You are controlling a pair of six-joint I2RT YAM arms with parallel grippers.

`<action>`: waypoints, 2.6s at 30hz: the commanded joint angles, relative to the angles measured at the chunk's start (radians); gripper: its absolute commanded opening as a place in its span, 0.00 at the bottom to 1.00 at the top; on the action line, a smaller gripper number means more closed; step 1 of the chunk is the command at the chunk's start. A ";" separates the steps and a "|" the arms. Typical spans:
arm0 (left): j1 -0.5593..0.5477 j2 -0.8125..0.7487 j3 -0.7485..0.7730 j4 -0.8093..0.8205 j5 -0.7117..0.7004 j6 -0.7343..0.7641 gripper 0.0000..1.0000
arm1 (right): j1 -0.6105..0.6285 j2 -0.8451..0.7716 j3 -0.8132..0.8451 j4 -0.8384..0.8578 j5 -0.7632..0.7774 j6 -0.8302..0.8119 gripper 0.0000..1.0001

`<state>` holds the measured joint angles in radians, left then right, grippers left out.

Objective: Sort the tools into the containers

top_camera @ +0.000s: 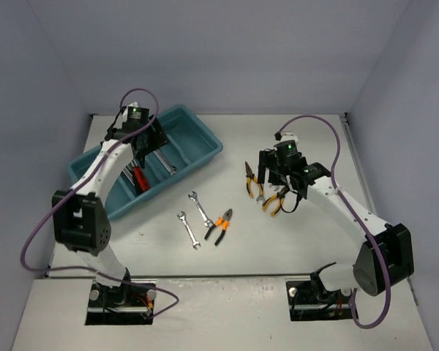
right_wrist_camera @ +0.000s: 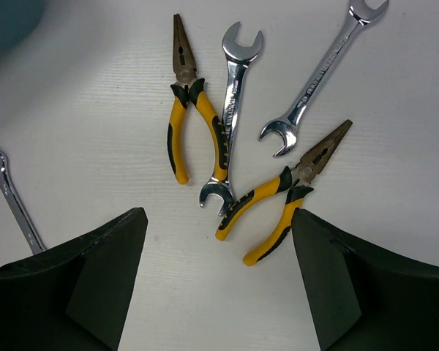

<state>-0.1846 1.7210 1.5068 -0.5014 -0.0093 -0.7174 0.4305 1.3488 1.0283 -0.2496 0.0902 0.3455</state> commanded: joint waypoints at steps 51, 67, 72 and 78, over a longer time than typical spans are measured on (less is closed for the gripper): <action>-0.510 -0.016 -0.521 -0.109 -0.068 -0.351 0.00 | 0.024 0.064 -0.047 0.047 0.000 0.001 0.76; -0.507 -0.200 -0.359 -0.276 -0.198 -0.223 0.00 | 0.025 0.075 -0.019 0.047 -0.001 0.010 0.75; -0.467 -0.263 -0.305 -0.329 -0.200 -0.181 0.00 | 0.024 0.070 -0.010 0.047 -0.001 0.010 0.75; -0.251 -0.354 -0.243 -0.392 -0.137 -0.040 0.00 | 0.024 0.063 -0.005 0.046 -0.004 0.009 0.75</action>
<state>-0.5898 1.4564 1.1937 -0.8187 -0.1574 -0.8798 0.4469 1.4528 0.9833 -0.2283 0.0776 0.3435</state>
